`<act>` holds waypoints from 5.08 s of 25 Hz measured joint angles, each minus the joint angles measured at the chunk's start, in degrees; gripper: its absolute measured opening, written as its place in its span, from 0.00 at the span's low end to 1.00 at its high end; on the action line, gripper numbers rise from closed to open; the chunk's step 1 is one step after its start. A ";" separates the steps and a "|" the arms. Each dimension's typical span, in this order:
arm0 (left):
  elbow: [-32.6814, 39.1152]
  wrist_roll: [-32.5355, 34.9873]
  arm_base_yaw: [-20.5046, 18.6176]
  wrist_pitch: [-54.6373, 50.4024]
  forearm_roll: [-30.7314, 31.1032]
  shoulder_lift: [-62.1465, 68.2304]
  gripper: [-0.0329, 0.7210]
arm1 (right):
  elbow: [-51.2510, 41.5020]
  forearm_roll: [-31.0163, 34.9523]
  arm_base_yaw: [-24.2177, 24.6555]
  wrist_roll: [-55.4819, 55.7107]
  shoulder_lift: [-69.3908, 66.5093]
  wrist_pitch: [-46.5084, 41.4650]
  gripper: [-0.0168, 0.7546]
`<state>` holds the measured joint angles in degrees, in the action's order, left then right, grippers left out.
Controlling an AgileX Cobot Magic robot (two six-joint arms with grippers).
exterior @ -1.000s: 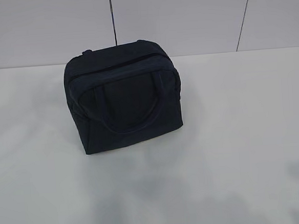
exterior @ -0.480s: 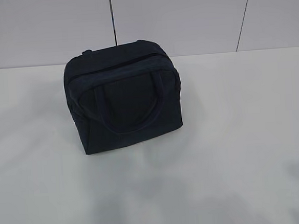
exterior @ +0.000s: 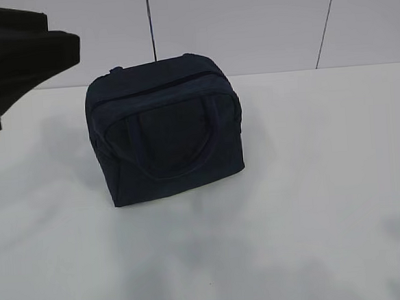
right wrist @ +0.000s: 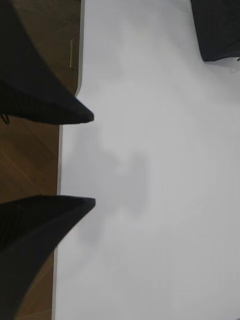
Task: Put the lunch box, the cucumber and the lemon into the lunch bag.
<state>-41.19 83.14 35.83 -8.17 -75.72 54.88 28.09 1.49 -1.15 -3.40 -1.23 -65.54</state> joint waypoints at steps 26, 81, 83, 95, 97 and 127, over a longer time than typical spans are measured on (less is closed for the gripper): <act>0.00 -63.99 0.00 -6.49 70.89 -9.54 0.48 | 0.00 0.00 0.00 0.09 0.00 0.00 0.48; 9.55 -94.81 -19.76 -58.59 81.26 -54.27 0.45 | 0.00 0.00 0.00 0.09 0.00 -0.12 0.48; 9.67 -94.94 -19.76 -58.59 81.36 -54.26 0.45 | 0.00 0.00 0.00 0.09 0.00 -0.12 0.48; 9.79 -95.07 -19.76 -58.59 81.49 -54.26 0.45 | -0.08 0.00 0.00 0.09 0.00 -0.12 0.48; 9.79 -95.07 -19.76 -58.59 81.49 -54.26 0.45 | -0.08 0.00 0.00 0.09 0.00 -0.12 0.48; 11.04 -95.07 -19.76 -55.66 84.12 -54.26 0.45 | -0.08 0.00 0.00 0.09 0.00 -0.12 0.48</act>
<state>-30.15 -11.92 16.07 -63.83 8.40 0.62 28.01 1.49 -1.15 -3.31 -1.23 -65.67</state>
